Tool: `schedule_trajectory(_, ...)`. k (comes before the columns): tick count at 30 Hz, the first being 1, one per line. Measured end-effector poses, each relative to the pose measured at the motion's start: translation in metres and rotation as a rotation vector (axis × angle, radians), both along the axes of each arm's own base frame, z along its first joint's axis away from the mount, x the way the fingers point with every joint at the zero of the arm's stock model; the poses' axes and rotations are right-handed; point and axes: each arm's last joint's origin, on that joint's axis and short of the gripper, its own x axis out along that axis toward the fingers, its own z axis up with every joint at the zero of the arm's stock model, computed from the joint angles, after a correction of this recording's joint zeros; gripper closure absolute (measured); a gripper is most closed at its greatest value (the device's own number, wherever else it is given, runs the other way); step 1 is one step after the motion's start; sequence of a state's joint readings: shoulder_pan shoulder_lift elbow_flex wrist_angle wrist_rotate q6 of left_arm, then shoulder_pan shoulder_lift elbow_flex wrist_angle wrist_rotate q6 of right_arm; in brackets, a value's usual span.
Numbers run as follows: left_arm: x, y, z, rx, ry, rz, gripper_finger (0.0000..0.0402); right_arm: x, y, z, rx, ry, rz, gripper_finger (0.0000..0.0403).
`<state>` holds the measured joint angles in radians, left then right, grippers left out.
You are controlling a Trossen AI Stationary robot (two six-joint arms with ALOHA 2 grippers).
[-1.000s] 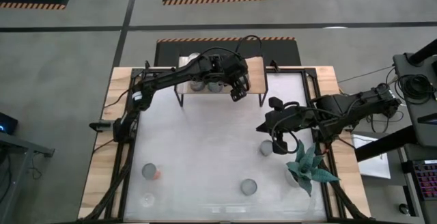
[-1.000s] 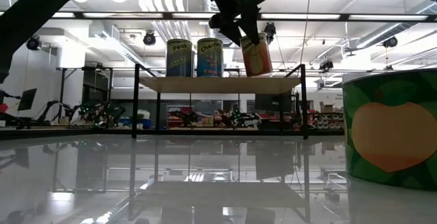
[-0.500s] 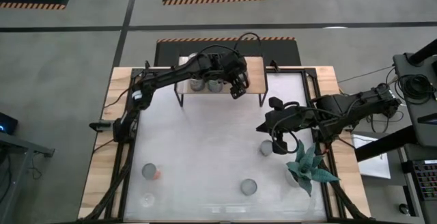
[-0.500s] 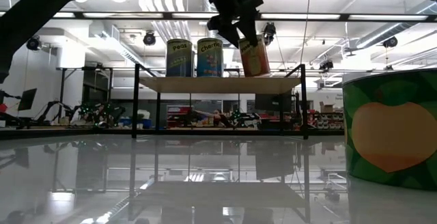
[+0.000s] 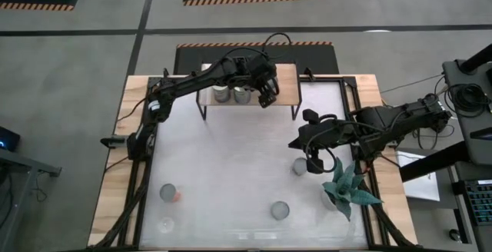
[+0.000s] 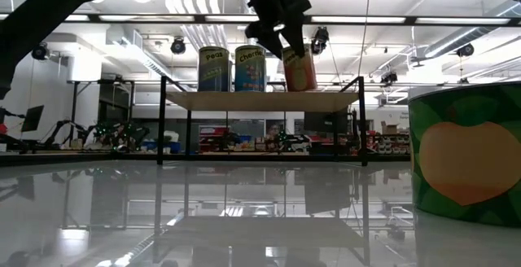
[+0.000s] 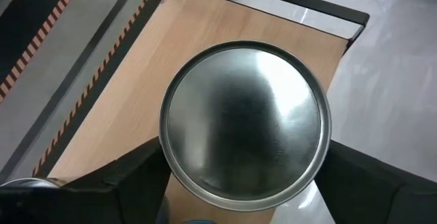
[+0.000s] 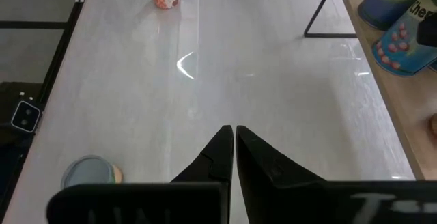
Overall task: Pick and place cans onto a shelf
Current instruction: Put the canned pineapple on the shelf
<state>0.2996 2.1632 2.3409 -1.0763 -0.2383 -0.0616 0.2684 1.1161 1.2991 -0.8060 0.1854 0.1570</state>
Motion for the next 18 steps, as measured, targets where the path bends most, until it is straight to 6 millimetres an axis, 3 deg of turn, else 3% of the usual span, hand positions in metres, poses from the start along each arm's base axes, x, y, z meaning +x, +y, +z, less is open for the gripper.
schedule_trajectory(6, 0.000, 0.000, 0.000, -0.018, -0.005, -0.014, 0.0052, 0.000, 0.000, 0.000, 0.000, 0.000, 0.000, 0.0394)
schedule_trajectory(11, -0.003, -0.001, 0.005, -0.005, -0.004, -0.028, 0.0043, 0.000, 0.000, 0.000, 0.003, 0.005, -0.004, 0.0394)
schedule_trajectory(15, -0.016, -0.013, 0.029, 0.017, -0.047, -0.057, 0.0043, 0.000, 0.000, -0.001, 0.012, 0.007, -0.012, 0.0394)
schedule_trajectory(18, -0.030, -0.037, 0.050, 0.012, -0.058, -0.117, 0.0044, -0.001, 0.000, -0.001, 0.026, 0.011, -0.028, 0.0394)
